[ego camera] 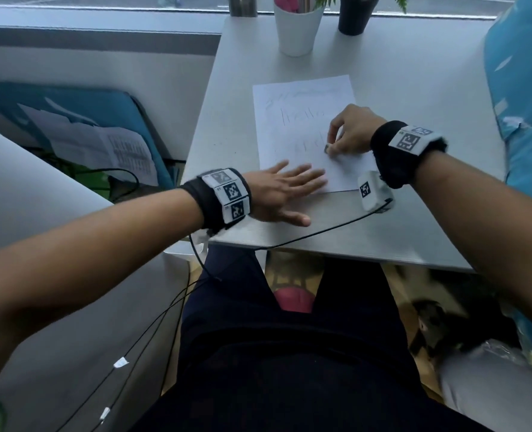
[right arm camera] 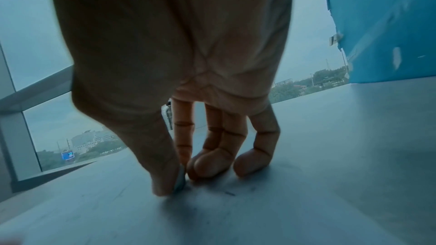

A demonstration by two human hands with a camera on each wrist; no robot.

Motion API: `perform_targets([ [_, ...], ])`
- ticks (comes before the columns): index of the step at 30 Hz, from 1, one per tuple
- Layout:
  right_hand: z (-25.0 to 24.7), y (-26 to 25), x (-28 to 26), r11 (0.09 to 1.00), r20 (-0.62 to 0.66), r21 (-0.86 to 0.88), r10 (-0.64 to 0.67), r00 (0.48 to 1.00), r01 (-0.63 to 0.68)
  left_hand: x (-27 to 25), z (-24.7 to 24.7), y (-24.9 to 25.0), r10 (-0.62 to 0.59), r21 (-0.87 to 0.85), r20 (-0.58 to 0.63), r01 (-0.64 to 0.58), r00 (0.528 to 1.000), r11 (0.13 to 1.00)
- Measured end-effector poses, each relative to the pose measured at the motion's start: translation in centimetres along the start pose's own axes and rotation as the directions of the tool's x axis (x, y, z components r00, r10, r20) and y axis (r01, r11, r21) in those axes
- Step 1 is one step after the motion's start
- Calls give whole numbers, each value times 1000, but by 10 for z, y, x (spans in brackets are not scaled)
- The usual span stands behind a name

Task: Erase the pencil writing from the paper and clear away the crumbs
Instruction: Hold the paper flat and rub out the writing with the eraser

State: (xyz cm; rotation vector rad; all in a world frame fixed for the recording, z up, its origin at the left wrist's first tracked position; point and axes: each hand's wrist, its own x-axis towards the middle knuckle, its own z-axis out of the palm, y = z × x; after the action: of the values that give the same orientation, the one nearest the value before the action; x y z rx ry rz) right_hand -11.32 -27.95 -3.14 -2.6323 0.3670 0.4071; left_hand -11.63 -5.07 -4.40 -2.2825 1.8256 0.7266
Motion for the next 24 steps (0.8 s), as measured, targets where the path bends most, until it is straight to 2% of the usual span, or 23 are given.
perform_targets([
  [2,0,0,-1,1000,-3,2,1,1000,-1,-11,11,-10,-32,14,10,32,999,999],
  [3,0,-1,-2,1000,-6,1,-2,1000,2,-18,13,-24,-118,10,3,118,993,993],
  [5,1,-2,-3,1000,-10,1,-5,1000,5,-30,9,-52,-360,-20,-4,360,933,933],
  [6,0,-3,-3,1000,-6,-2,-6,1000,6,-33,4,-60,-436,-18,-22,435,900,900],
  [7,0,-4,-3,1000,-2,-7,-8,1000,8,-31,-1,-61,-439,-4,-59,439,897,898],
  [8,-1,-4,-4,1000,-1,-12,-12,1000,11,-25,-5,-53,-372,21,-100,376,923,926],
  [10,-2,-6,-4,1000,2,-12,-13,1000,13,-5,-8,-21,-139,48,-98,144,985,988],
  [12,-3,-6,-4,1000,1,-10,-14,1000,14,13,-2,6,46,9,-17,-46,999,999],
  [14,-3,-6,-6,1000,-7,-1,-9,1000,9,22,5,3,82,-44,0,-82,997,996],
  [17,-2,-6,-7,1000,-21,7,-5,1000,5,17,0,-35,-86,-60,-35,84,996,995],
  [20,-2,-6,-10,1000,-22,13,-15,1000,16,8,-7,-67,-286,-93,-20,283,958,955],
  [24,6,-4,-14,999,-104,20,-48,993,50,10,-12,-66,-428,-113,-26,423,903,899],
])
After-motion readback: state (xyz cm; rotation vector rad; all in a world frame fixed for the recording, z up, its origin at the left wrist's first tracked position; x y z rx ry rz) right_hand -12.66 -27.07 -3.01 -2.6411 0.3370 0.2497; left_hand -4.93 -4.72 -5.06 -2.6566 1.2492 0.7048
